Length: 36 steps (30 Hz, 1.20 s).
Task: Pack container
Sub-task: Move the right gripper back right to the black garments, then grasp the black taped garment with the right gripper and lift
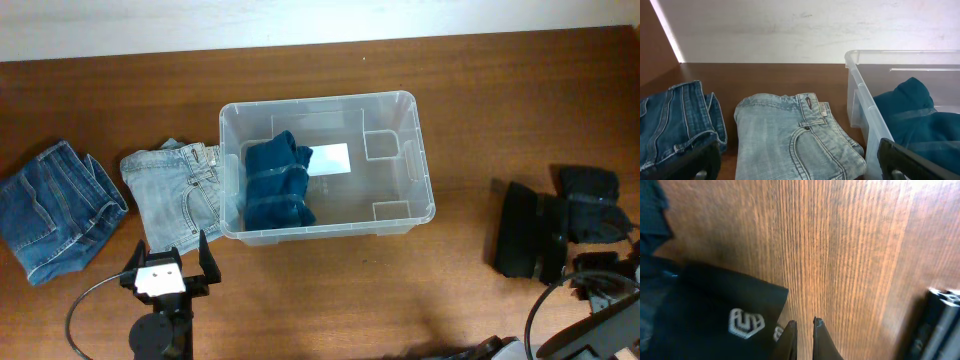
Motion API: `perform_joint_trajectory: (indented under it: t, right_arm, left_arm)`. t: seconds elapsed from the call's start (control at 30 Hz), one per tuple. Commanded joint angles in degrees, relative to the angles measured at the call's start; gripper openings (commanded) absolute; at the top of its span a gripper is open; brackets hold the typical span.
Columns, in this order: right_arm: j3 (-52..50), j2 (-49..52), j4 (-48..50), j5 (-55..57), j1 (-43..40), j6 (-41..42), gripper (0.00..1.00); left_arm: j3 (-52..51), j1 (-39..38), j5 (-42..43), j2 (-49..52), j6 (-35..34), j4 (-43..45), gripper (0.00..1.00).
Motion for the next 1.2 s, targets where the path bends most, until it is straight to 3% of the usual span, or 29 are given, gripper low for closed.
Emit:
perform_joint_trajectory:
  t: [0.0,0.17,0.23,0.5,0.6,0.8,0.93,1.17]
  right_arm:
    - [-3.65,-0.15,2.99,-2.60,-0.26,1.51,0.13]
    - [-6.56,-0.15,6.12,-6.25,-0.26,1.46,0.13]
    - [-7.06,-0.11,6.40,-6.88,-0.22,1.25,0.04]
    - [-7.10,-0.11,7.58,-19.69,4.09,-4.83,0.04]
    - [-7.10,-0.11,8.20,-19.67,7.87,-4.81,0.04]
    - [-7.10,-0.11,10.36,-19.71,16.46,-4.79,0.06]
    - [-7.06,-0.13,10.51,-21.38,20.87,-4.85,0.14]
    - [-0.37,-0.13,0.63,-21.29,21.86,-11.78,0.18]
  left_arm:
    - [-0.57,0.31,0.20,-0.50,0.85,0.17,0.99]
    - [-0.57,0.31,0.20,-0.50,0.85,0.17,1.00]
    - [-0.57,0.31,0.20,-0.50,0.85,0.17,0.99]
    - [-0.57,0.31,0.20,-0.50,0.87,0.17,0.99]
    - [-0.57,0.31,0.17,-0.50,0.85,0.17,0.99]
    - [-0.57,0.31,0.20,-0.50,0.87,0.17,0.99]
    - [-0.57,0.31,0.20,-0.50,0.87,0.17,0.99]
    - [-0.57,0.31,0.20,-0.50,0.87,0.17,1.00]
